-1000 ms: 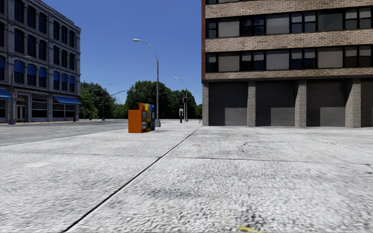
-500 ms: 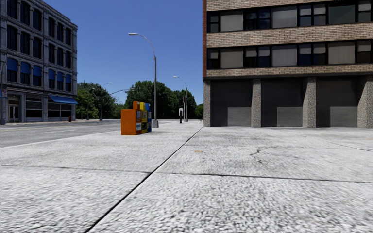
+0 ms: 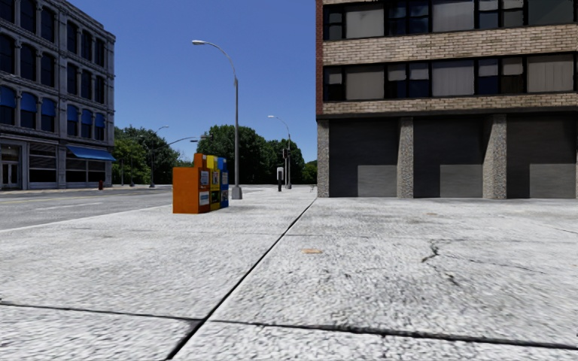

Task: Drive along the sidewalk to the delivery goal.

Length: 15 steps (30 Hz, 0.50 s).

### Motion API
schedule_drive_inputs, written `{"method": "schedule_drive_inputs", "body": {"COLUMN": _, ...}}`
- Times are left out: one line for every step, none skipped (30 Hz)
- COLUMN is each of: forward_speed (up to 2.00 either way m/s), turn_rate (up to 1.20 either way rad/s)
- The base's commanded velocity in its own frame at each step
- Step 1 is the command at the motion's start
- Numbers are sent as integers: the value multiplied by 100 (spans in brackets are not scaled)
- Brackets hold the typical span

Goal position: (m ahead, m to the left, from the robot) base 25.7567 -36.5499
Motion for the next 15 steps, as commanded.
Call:
{"method": "schedule_drive_inputs", "body": {"forward_speed": 200, "turn_rate": 0}}
{"method": "schedule_drive_inputs", "body": {"forward_speed": 200, "turn_rate": 0}}
{"method": "schedule_drive_inputs", "body": {"forward_speed": 200, "turn_rate": 0}}
{"method": "schedule_drive_inputs", "body": {"forward_speed": 200, "turn_rate": 0}}
{"method": "schedule_drive_inputs", "body": {"forward_speed": 200, "turn_rate": 0}}
{"method": "schedule_drive_inputs", "body": {"forward_speed": 200, "turn_rate": 0}}
{"method": "schedule_drive_inputs", "body": {"forward_speed": 200, "turn_rate": 0}}
{"method": "schedule_drive_inputs", "body": {"forward_speed": 200, "turn_rate": 0}}
{"method": "schedule_drive_inputs", "body": {"forward_speed": 200, "turn_rate": 0}}
{"method": "schedule_drive_inputs", "body": {"forward_speed": 200, "turn_rate": 0}}
{"method": "schedule_drive_inputs", "body": {"forward_speed": 200, "turn_rate": 0}}
{"method": "schedule_drive_inputs", "body": {"forward_speed": 200, "turn_rate": 0}}
{"method": "schedule_drive_inputs", "body": {"forward_speed": 200, "turn_rate": 0}}
{"method": "schedule_drive_inputs", "body": {"forward_speed": 200, "turn_rate": 0}}
{"method": "schedule_drive_inputs", "body": {"forward_speed": 200, "turn_rate": 0}}
